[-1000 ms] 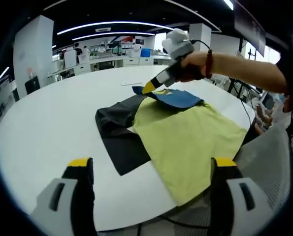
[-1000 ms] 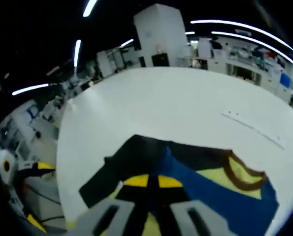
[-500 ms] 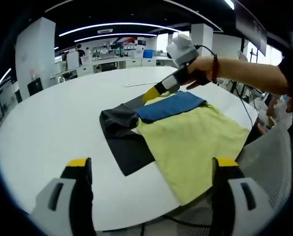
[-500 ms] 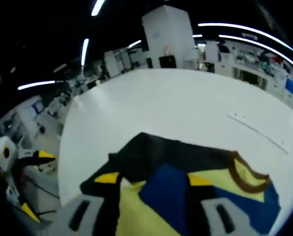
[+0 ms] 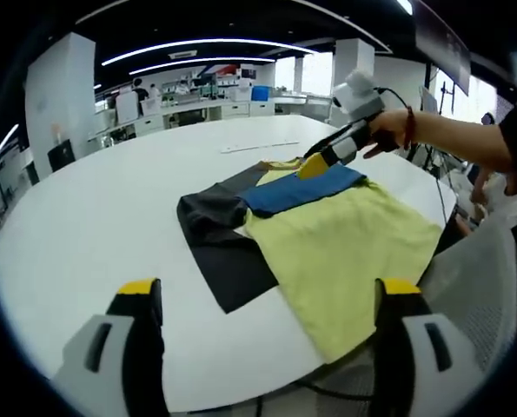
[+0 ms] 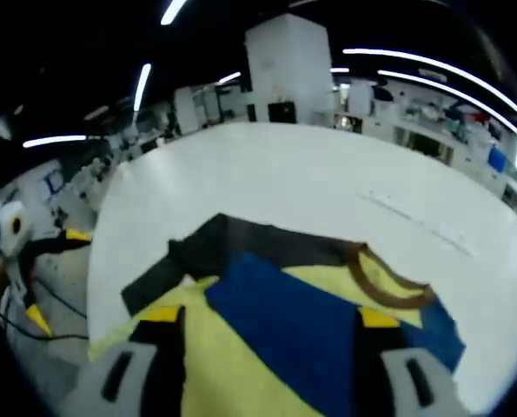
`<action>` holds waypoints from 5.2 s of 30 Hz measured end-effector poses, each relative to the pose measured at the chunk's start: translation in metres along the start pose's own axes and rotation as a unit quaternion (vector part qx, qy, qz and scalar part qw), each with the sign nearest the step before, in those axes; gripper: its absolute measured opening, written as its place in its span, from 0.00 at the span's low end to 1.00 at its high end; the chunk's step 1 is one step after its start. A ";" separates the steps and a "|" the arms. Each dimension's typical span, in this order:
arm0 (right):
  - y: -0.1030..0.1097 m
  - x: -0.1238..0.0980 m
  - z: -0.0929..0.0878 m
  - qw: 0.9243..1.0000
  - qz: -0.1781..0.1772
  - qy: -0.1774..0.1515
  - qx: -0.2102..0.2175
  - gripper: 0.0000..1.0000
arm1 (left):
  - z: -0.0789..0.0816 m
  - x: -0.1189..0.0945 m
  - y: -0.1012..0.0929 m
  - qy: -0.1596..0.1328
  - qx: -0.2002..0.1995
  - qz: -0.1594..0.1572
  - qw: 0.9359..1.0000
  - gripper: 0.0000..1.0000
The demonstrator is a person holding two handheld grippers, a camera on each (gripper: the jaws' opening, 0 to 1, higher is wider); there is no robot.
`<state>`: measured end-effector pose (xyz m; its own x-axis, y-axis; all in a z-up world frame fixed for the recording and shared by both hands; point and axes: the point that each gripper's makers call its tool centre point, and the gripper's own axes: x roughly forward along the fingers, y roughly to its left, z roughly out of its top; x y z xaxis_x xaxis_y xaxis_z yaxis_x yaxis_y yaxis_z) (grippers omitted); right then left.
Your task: Fold the garment on the visible template until the final outline fits inside the template.
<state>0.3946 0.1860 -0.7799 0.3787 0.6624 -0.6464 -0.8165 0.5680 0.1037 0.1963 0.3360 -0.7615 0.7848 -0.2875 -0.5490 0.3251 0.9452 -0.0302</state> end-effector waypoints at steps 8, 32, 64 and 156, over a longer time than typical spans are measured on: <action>-0.026 -0.033 -0.028 1.000 -0.030 0.002 -0.001 0.77 | 0.003 0.004 0.004 0.004 0.000 -0.001 1.000 0.99; -0.092 -0.094 -0.122 0.991 -0.132 0.033 0.007 0.44 | -0.008 0.029 0.049 0.012 -0.055 0.065 0.996 0.53; -0.115 -0.093 -0.134 0.977 -0.199 0.053 -0.047 0.00 | -0.047 0.072 0.051 0.110 -0.071 0.073 0.989 0.16; -0.053 -0.185 -0.098 0.993 -0.081 -0.055 0.068 0.89 | -0.027 0.025 0.233 0.125 -0.037 0.239 0.962 0.06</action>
<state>0.3246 -0.0144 -0.7402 0.5519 0.6013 -0.5778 -0.6767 0.7278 0.1110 0.2773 0.5531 -0.8044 0.6815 0.2196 -0.6981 -0.0865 0.9714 0.2212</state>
